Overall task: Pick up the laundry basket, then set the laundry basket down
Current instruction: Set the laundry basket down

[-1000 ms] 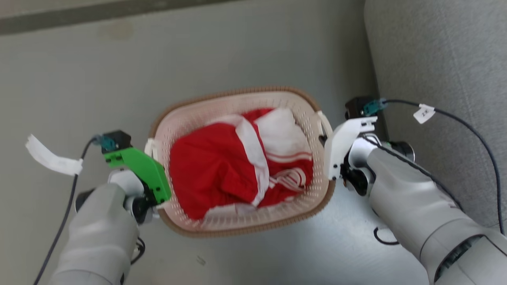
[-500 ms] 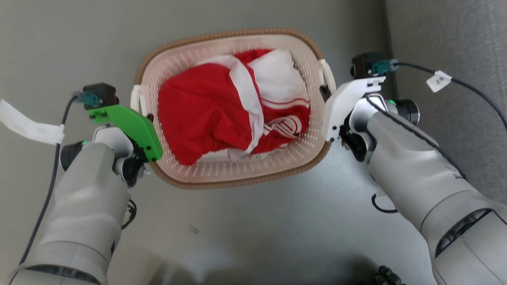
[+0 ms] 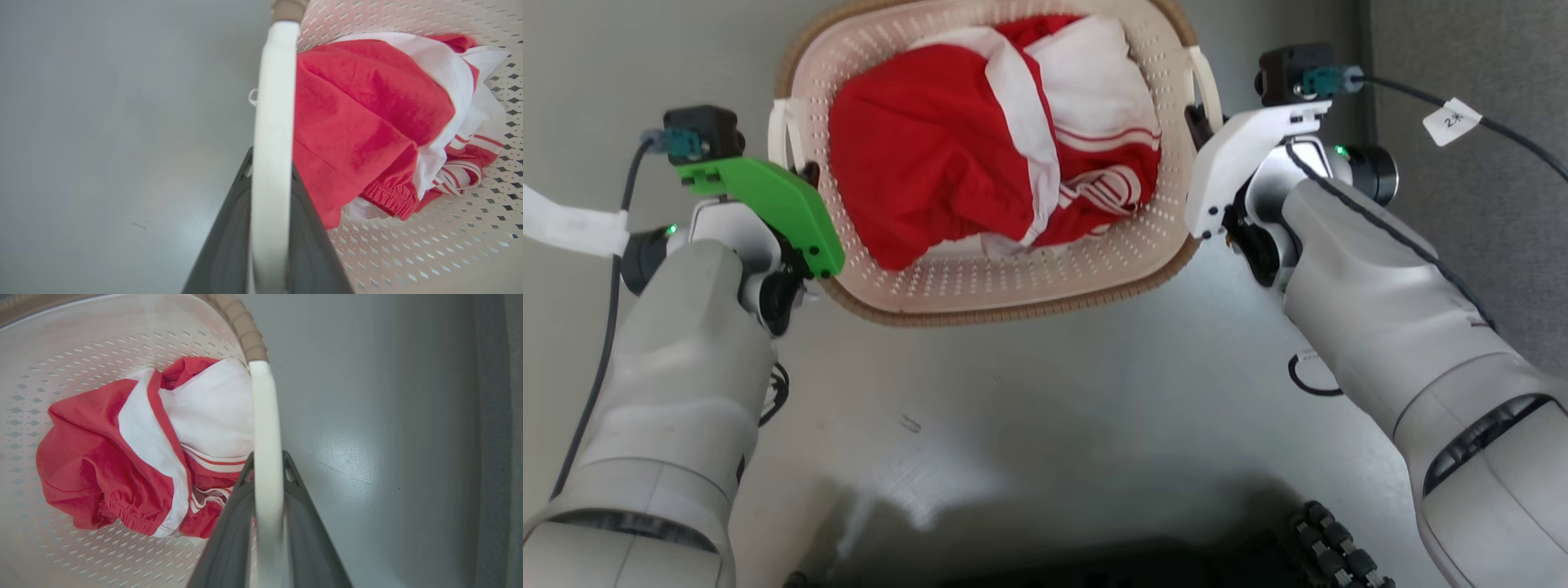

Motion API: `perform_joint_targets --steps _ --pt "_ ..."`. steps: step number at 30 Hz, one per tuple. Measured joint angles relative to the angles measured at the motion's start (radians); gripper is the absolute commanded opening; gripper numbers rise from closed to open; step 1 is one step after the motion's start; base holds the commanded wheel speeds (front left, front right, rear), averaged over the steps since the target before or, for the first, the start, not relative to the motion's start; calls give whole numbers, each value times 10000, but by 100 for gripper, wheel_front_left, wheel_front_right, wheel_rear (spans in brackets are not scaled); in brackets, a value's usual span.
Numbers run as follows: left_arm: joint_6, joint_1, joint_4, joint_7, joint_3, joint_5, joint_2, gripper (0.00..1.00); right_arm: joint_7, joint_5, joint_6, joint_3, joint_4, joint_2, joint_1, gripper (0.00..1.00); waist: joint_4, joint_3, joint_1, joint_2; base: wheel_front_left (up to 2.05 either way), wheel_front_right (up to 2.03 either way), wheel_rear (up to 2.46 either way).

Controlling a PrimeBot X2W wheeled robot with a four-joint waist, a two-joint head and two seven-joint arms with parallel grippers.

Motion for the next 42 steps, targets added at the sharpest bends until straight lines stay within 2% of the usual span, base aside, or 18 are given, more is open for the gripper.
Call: perform_joint_targets --steps 19,41,42 --pt "-25 -872 65 -527 -19 94 58 0 -589 -88 -90 -205 215 36 -918 0 55 1342 -1 0 0 0 0" --pt "-236 -1095 449 -863 -69 105 -38 0 -698 -67 -90 -199 407 63 -1042 0 147 1564 -1 0 0 0 0" --pt "-242 -1099 458 -865 -77 105 -40 14 -704 -63 -90 -196 407 63 -1043 0 152 1566 -1 0 0 0 0"
